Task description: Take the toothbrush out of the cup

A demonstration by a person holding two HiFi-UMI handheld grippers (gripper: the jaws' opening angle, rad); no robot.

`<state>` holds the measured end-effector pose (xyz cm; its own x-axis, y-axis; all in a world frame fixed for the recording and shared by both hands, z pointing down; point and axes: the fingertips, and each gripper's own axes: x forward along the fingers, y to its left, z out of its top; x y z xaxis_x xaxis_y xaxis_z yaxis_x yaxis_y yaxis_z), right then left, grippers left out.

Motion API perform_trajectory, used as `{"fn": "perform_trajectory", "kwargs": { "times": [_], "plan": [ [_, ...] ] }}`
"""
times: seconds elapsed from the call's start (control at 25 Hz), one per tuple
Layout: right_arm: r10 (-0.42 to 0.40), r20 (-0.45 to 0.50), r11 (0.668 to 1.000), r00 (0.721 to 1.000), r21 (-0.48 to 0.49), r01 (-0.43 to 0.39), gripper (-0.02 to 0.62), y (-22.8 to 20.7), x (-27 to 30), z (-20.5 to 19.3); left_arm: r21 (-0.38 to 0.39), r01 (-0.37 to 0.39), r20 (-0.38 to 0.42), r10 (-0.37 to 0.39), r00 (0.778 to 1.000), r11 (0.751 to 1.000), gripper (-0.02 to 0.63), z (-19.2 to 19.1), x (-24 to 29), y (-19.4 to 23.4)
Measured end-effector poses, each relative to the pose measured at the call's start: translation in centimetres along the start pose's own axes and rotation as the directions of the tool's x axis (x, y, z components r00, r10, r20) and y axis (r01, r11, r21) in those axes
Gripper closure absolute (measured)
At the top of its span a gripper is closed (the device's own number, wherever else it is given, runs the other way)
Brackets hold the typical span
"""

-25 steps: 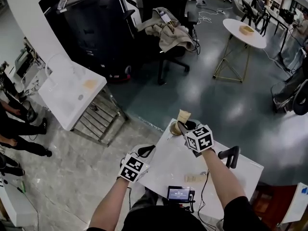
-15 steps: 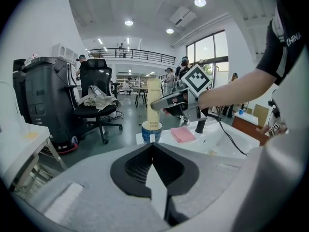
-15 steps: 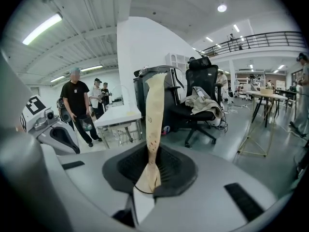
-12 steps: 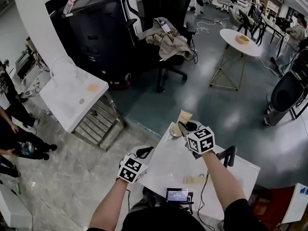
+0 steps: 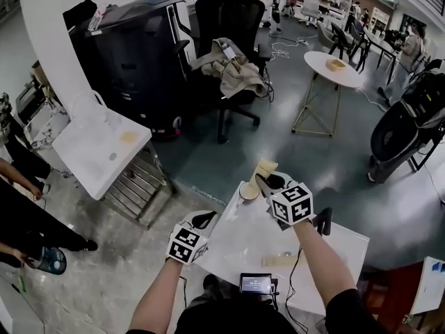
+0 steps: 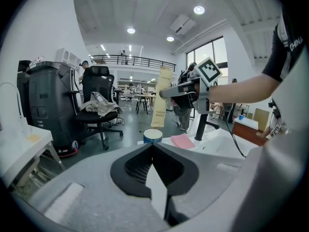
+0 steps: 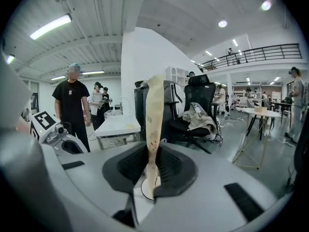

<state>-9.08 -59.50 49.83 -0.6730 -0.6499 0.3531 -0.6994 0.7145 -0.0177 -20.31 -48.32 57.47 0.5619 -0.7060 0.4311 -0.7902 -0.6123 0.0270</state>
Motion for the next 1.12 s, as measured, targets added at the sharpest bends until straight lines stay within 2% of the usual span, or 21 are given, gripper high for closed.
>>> {"fn": "perform_trajectory", "kwargs": {
  "times": [0.24,0.52,0.8,1.12],
  "plan": [
    [-0.041,0.010,0.999,0.999,0.001,0.041,0.545,-0.2,-2.7,0.7,-0.009,0.017,0.032,-0.017,0.999,1.000,0.595,1.2,0.1,-0.3],
    [-0.105,-0.041,0.994,0.994,0.011,0.106,0.545,0.2,-6.1,-2.2,-0.068,0.044,0.083,-0.038,0.996,0.997,0.594,2.5,-0.2,-1.2],
    [-0.115,-0.077,0.992,0.990,0.051,0.119,0.545,1.8,-7.4,-6.0,-0.067,0.074,0.080,-0.069,0.994,0.995,0.594,2.0,0.6,-2.1],
    [-0.104,-0.077,0.988,0.992,0.104,0.111,0.545,2.3,-7.8,-6.6,-0.059,0.096,0.078,-0.092,0.993,0.994,0.594,2.4,1.1,-3.4]
  ]
}}
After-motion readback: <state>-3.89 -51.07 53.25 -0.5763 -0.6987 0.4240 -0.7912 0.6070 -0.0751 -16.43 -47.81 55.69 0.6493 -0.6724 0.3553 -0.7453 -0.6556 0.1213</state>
